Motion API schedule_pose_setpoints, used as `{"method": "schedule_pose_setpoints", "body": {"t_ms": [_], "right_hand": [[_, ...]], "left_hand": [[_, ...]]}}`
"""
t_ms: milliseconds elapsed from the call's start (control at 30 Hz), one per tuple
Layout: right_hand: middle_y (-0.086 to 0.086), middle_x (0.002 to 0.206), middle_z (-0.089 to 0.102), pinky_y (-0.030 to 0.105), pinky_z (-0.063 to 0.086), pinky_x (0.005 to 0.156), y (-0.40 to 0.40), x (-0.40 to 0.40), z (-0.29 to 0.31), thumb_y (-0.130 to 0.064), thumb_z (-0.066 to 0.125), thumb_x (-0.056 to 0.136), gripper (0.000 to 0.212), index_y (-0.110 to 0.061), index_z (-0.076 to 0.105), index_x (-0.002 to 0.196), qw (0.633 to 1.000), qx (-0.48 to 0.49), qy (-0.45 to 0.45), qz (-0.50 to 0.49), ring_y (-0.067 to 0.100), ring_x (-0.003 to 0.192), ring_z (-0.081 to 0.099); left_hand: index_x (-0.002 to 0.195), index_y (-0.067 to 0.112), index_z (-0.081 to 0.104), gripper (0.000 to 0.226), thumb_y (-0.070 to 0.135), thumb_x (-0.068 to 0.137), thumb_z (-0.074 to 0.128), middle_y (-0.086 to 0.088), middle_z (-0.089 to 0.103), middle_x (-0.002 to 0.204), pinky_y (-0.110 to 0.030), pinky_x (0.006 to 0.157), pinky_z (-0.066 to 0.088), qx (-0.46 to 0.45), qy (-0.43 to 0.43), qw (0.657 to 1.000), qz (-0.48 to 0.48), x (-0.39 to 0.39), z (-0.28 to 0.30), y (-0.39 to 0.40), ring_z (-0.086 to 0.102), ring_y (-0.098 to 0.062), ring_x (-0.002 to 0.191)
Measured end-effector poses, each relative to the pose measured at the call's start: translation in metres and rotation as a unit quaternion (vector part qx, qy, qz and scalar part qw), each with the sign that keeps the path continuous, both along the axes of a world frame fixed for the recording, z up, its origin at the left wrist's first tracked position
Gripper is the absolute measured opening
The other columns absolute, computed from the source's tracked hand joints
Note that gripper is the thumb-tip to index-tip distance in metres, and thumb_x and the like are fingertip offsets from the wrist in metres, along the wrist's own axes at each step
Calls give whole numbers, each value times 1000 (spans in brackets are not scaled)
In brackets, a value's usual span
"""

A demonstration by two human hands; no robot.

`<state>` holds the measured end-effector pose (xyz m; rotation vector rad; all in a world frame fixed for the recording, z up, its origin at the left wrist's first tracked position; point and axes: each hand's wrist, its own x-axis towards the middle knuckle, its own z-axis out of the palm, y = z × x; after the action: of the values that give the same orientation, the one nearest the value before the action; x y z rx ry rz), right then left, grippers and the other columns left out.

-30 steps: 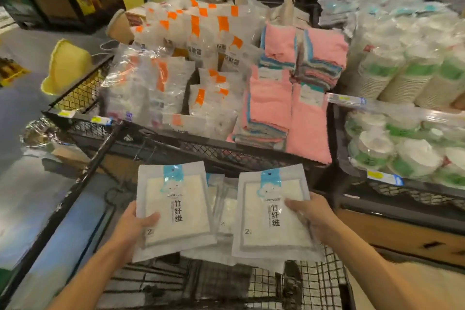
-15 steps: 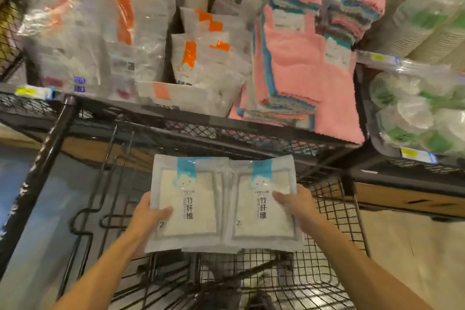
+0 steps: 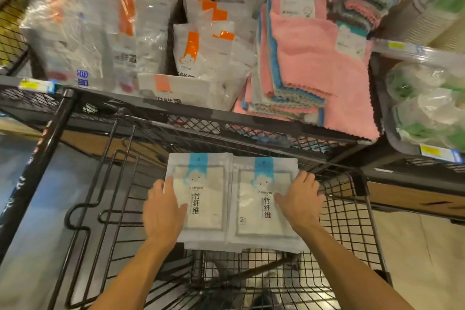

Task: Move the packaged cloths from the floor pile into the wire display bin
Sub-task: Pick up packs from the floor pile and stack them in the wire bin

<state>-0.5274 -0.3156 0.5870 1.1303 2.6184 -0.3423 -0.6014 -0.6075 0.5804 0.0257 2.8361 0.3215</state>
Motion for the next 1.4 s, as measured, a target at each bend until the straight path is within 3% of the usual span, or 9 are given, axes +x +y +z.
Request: {"method": "schedule_pose_setpoints", "body": {"t_ms": [233, 367, 500, 633, 933, 1033, 1133, 1300, 1400], "right_hand": [[1, 160, 37, 62, 19, 123, 11, 6, 44, -64, 61, 90, 76, -25, 39, 151, 992, -3, 16, 121, 26, 151, 28], [1, 168, 29, 63, 9, 124, 23, 16, 90, -68, 54, 92, 77, -28, 37, 155, 987, -3, 37, 154, 25, 156, 20], [-3, 168, 28, 63, 9, 123, 38, 29, 137, -70, 52, 92, 79, -31, 33, 158, 984, -11, 70, 162, 24, 157, 19], [-3, 156, 44, 62, 19, 122, 55, 50, 181, -67, 53, 92, 70, -30, 42, 151, 980, -16, 117, 160, 23, 148, 34], [-4, 157, 45, 61, 21, 121, 83, 147, 263, -67, 53, 93, 70, -30, 42, 152, 981, 22, 190, 26, 22, 148, 36], [-3, 156, 47, 64, 17, 122, 91, 199, 277, -69, 51, 92, 69, -31, 43, 150, 980, 50, 189, -40, 23, 148, 36], [-2, 167, 32, 65, 12, 122, 99, 259, 286, -73, 47, 92, 79, -31, 35, 157, 978, 65, 156, -123, 25, 155, 23], [-2, 169, 27, 60, 17, 124, 109, 367, 294, -76, 43, 92, 82, -32, 31, 159, 961, 84, 128, -230, 27, 156, 21], [-1, 163, 38, 56, 27, 121, 110, 433, 294, -77, 43, 91, 80, -32, 35, 157, 946, 119, 117, -278, 28, 150, 34]], "left_hand": [[153, 21, 41, 72, 58, 94, 57, -15, 34, 162, -52, 116, 34, -58, 54, 995, -69, 8, 48, 10, 32, -32, 149], [156, 21, 40, 70, 58, 97, 51, -14, 27, 166, -54, 123, 22, -37, 110, 991, -70, 19, 100, 21, 24, -31, 154], [163, 29, 21, 73, 62, 100, 39, -7, 10, 171, -50, 127, 12, -36, 126, 988, -79, 28, 155, 37, 7, -24, 158], [163, 30, 19, 74, 64, 100, 36, -6, 8, 172, -47, 127, 11, -31, 144, 984, -101, 32, 208, 59, 6, -23, 158], [161, 31, 24, 71, 63, 99, 41, -5, 19, 170, -50, 125, 19, 8, 191, 943, -271, 32, 287, 134, 17, -25, 156], [160, 29, 30, 77, 69, 94, 30, -6, 25, 167, -50, 122, 23, 9, 195, 912, -362, 46, 297, 178, 23, -26, 154], [159, 27, 32, 90, 72, 83, 14, -8, 27, 167, -50, 119, 24, 19, 191, 873, -447, 77, 301, 224, 25, -28, 153], [158, 31, 31, 72, 69, 98, 34, -3, 25, 167, -51, 123, 20, 42, 153, 826, -540, 154, 301, 294, 21, -23, 154], [158, 31, 32, 72, 70, 97, 34, -3, 33, 164, -49, 123, 24, 54, 162, 790, -589, 207, 306, 331, 27, -24, 152]]}}
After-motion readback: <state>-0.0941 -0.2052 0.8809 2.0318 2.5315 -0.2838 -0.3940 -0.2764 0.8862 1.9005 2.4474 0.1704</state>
